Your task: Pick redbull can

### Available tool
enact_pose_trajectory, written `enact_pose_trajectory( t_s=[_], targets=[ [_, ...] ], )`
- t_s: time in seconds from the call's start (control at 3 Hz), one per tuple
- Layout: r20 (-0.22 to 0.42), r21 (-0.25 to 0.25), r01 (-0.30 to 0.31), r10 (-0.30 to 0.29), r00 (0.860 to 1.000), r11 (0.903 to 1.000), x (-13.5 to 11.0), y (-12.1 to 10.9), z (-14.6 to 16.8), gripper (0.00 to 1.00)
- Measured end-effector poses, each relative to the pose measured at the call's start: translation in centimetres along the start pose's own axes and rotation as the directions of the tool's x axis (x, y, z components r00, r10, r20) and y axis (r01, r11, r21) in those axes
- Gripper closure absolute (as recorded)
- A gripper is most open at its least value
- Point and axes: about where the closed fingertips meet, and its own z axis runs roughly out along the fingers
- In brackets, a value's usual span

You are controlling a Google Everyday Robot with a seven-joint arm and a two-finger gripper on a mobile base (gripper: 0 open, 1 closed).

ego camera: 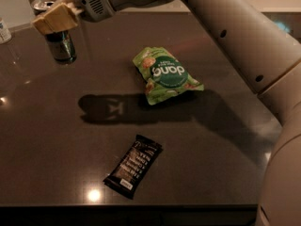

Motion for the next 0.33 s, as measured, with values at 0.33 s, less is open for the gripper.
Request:
enact_pose_trajectory(
  t_s=[0.33],
  targets=[
    [0.0, 0.0, 0.0, 0.0, 1.0, 1.0, 0.0, 0.0, 0.01, 1.0]
  ],
)
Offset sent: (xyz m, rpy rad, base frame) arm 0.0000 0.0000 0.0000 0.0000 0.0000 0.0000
